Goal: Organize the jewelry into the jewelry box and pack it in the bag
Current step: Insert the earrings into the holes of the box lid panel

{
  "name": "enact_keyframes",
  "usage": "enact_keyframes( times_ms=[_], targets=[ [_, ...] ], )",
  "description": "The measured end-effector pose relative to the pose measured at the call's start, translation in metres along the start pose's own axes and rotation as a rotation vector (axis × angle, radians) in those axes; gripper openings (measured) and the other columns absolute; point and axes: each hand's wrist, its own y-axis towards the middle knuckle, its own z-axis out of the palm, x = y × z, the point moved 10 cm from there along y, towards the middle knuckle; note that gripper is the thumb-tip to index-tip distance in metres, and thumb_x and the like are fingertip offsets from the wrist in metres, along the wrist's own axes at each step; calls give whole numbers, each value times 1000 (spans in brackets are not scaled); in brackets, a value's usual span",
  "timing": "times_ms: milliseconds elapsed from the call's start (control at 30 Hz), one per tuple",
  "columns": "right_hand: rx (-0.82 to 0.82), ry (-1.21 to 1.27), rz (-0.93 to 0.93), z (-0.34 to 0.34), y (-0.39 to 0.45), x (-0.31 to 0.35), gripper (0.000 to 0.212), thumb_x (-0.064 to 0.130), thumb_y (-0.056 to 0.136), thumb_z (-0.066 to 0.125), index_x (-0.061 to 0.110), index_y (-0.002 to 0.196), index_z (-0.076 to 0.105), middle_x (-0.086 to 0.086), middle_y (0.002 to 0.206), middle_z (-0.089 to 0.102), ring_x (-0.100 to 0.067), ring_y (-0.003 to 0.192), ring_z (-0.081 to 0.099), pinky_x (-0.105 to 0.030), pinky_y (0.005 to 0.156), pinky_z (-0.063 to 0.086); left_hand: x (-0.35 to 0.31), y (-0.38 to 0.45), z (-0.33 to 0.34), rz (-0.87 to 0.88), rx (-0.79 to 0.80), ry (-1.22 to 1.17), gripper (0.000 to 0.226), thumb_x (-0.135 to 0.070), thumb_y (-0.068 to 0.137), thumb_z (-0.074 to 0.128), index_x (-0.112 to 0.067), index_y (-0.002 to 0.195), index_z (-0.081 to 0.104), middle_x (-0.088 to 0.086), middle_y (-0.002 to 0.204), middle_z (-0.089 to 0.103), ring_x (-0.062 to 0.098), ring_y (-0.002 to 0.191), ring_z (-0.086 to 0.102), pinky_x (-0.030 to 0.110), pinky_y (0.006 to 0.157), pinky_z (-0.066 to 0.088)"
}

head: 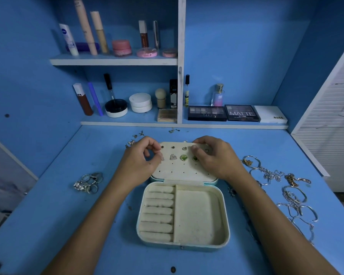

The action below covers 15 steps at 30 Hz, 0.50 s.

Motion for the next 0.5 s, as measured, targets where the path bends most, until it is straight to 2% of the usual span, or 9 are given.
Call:
enact_keyframes(
  times_ms=[67,267,500],
  targets=[
    [-2,6,4,0,1,-1,20,40,95,61,26,107,69,6,101,70,-15,100,61,-31,88,50,1,0,-1,-3,-13,-2,18,-13,85,71,-27,83,60,-33,80,60,8,77,50,10,71,40],
    [-20,10,-11,-3,-1,4,20,38,95,61,25,108,69,7,99,69,-14,96,61,-30,84,50,0,-2,-3,-19,-29,-47,17,-12,86,72,-25,84,62,-13,79,62,4,75,53,9,70,43],
    [-42,30,-38,-12,-5,13,21,42,95,61,29,110,67,9,100,68,-15,95,61,-31,83,51,-1,-12,-19,-93,-107,-99,15,-14,92,65,-28,89,62,-16,91,67,-1,88,61,5,75,42]
  ],
)
